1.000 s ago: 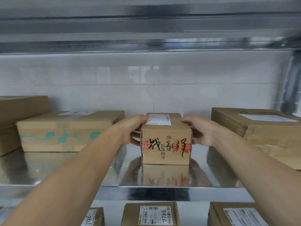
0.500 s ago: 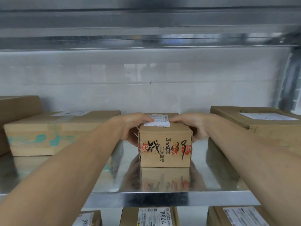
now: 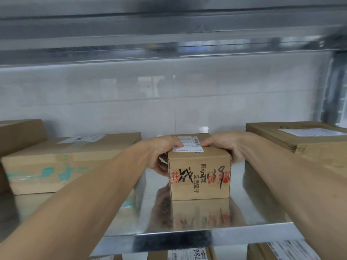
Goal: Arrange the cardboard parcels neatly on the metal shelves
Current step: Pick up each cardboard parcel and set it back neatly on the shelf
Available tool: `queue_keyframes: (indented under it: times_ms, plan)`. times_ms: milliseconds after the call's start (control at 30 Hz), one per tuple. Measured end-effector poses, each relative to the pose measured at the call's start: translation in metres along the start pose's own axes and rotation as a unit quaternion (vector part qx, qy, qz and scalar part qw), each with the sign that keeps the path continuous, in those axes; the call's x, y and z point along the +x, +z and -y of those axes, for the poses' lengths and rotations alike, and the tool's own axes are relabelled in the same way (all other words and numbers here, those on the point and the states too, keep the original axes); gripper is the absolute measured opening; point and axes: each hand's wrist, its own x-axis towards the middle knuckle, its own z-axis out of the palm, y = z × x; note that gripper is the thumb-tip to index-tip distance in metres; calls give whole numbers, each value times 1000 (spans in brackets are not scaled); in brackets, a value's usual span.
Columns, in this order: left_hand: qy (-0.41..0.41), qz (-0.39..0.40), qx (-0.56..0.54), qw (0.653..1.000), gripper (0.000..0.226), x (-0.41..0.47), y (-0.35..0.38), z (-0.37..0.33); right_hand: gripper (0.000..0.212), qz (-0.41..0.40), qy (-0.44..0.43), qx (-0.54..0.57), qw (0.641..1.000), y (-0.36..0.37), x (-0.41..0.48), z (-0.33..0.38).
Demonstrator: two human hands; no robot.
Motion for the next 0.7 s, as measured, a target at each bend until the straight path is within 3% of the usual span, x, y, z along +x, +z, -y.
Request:
queue_keyframes:
  times_ms: [367,567,633,700]
  plan:
    - [20,5,-34,999,28,-13,0,0,36,-27,-33,60,997,3,-11,-4]
    - [117,-26,-90,989,10,-38,-1,-9,34,-91,-156,157,971,-12,-36,1]
    - [147,-42,-117,981,20,-40,-2,-10,36,-107,-189,177,960,-16,-43,2]
    - [178,-59,-134,973,45,-40,-3,-10,40,-111,-203,207,951,-17,-48,0]
